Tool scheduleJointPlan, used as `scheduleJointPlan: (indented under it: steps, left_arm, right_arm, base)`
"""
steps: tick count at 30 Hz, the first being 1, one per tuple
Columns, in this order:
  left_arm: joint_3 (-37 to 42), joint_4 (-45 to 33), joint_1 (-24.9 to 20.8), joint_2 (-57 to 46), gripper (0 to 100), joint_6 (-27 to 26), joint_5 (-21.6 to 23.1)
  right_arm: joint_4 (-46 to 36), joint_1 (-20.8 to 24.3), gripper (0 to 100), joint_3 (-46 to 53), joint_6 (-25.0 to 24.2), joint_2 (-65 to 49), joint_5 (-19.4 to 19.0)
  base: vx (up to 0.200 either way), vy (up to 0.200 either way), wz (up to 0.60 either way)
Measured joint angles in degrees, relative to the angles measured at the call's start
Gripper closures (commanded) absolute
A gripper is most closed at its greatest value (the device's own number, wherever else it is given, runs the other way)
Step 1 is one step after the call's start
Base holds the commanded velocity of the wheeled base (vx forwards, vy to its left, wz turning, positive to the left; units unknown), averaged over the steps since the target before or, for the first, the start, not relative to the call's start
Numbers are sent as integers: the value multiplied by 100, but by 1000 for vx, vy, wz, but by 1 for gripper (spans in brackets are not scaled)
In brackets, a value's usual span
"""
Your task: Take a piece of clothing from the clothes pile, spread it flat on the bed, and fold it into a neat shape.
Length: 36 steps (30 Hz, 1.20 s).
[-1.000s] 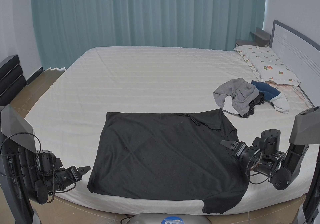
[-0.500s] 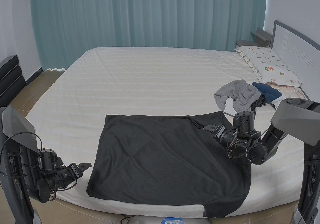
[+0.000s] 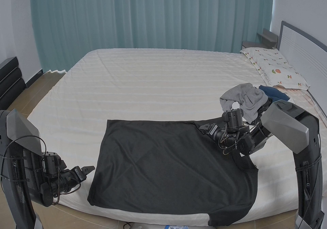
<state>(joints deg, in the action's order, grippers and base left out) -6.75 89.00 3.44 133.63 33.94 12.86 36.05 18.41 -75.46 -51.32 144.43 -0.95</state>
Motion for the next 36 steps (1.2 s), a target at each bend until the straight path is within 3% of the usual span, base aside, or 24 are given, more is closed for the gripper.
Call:
scheduleJointPlan:
  steps: [21,30,36]
  left_arm:
    - [26,-2,-11,149,0,-20,-11]
    - [-2,0,-50,269,0,-55,-217]
    - [-10,0,-101,317,0,-41,-241]
  right_arm:
    - [-28,-367,0,-1798,9,989,366]
    - [752,-385,0,-2249,356,1165,371]
    - [824,-441,0,-3009,455,1356,360]
  base:
    - [29,0,0]
    - [0,0,0]
    - [0,0,0]
